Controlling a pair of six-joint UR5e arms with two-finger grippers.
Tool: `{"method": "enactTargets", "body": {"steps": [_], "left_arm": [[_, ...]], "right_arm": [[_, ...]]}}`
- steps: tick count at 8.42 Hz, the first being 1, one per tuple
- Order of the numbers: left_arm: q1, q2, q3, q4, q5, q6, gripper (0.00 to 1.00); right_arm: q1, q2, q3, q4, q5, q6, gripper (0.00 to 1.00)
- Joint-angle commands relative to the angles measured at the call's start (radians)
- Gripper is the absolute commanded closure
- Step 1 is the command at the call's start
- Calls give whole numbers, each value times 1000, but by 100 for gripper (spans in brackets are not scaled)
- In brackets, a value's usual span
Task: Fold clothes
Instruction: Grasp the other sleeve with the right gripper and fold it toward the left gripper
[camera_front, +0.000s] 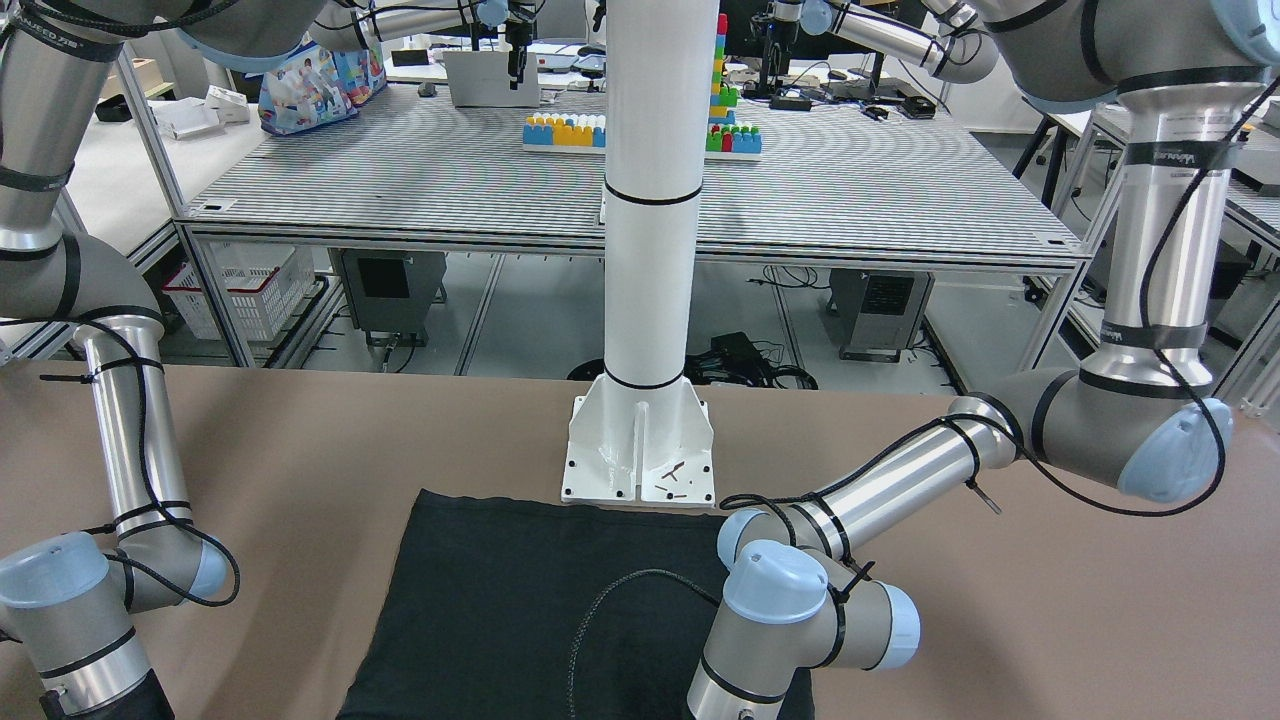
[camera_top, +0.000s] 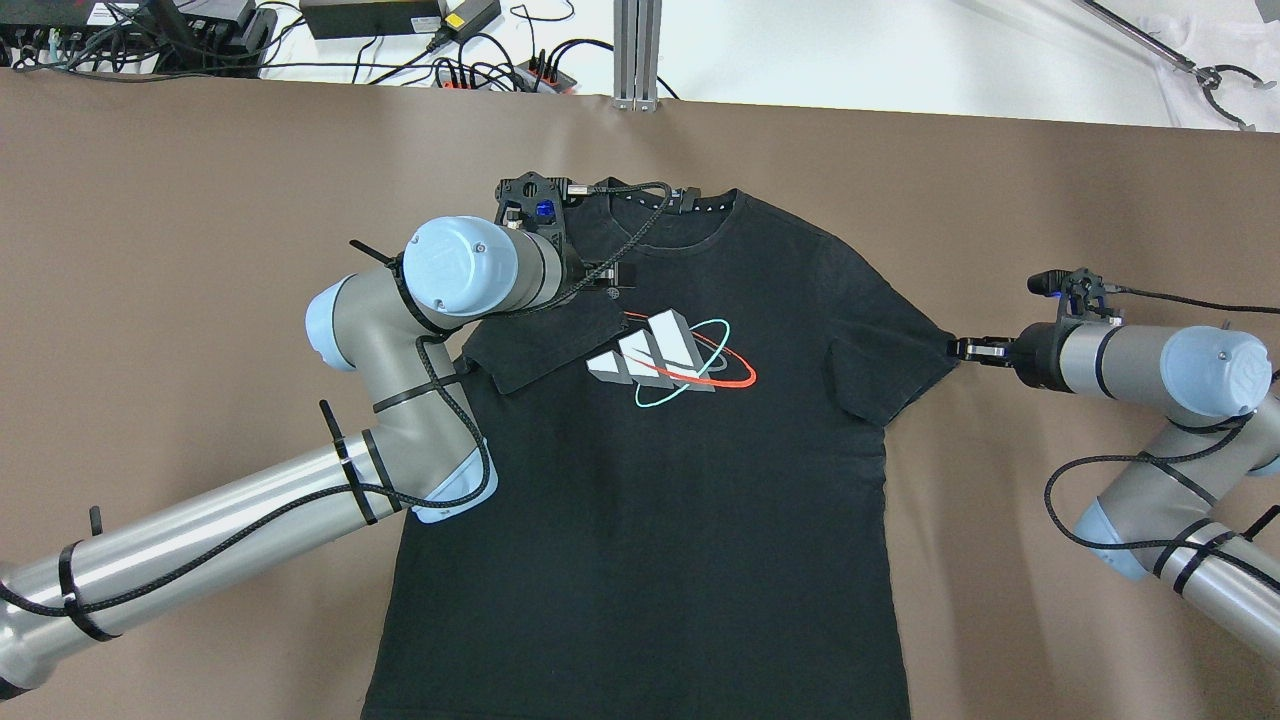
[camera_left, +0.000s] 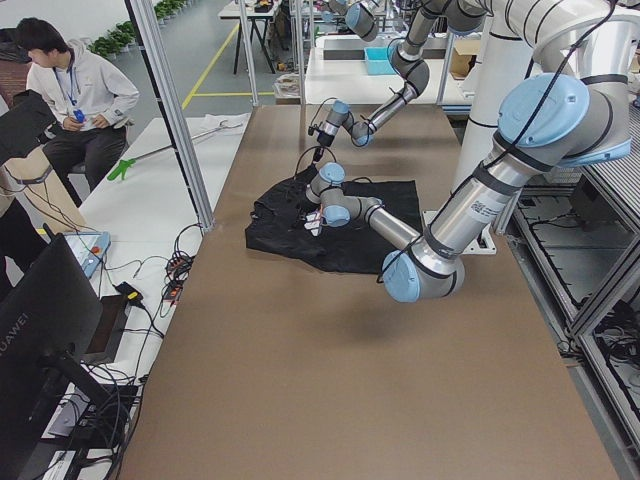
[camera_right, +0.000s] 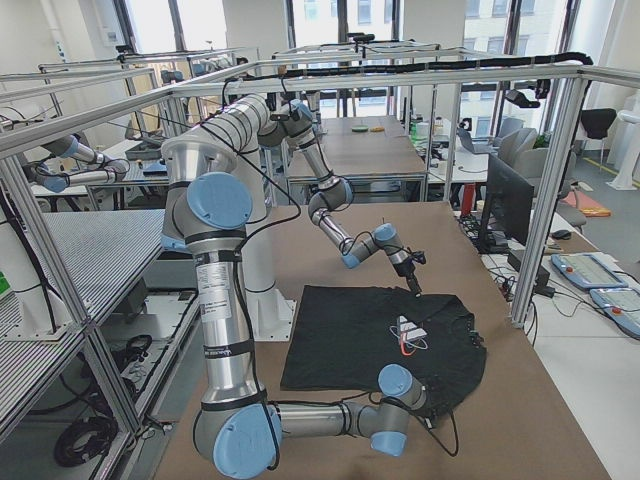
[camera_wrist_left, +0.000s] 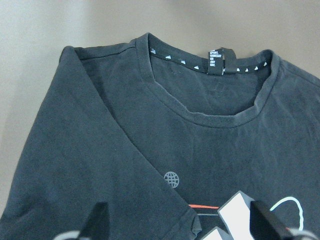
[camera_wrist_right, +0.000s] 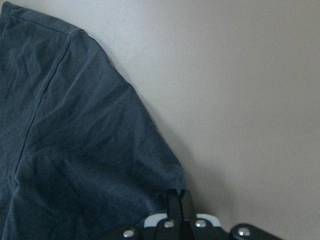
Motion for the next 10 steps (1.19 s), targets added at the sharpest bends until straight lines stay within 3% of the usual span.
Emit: {"method": "enactTargets", "body": {"steps": [1,2,3,4,5,6,7,10], "left_arm": [[-9,0,-21,3,-9,18,0],[-12,11,-21,1,-11,26,0],[-15,23,-20,0,-9,38,0],[-18,30,-20,-5,-8,40,0],[-18,33,-20,-6,-8,40,0],[-20,33,-20,-5,-8,40,0],[-21,33,-20,-5,-9,40,0],[-26,33,-20,-5,-9,40,0]], "right_arm": [[4,7,132,-170,-1,12,100],[2,55,265,-404,-8,15,100],[-4,142,338,-611,-33,64,100],[-69,260,333,-742,-101,137,100],[-182,368,299,-862,-243,170,100],[-242,486,218,-910,-362,175,100],[-276,523,139,-894,-396,196,100],[-272,484,138,-828,-380,96,100]]}}
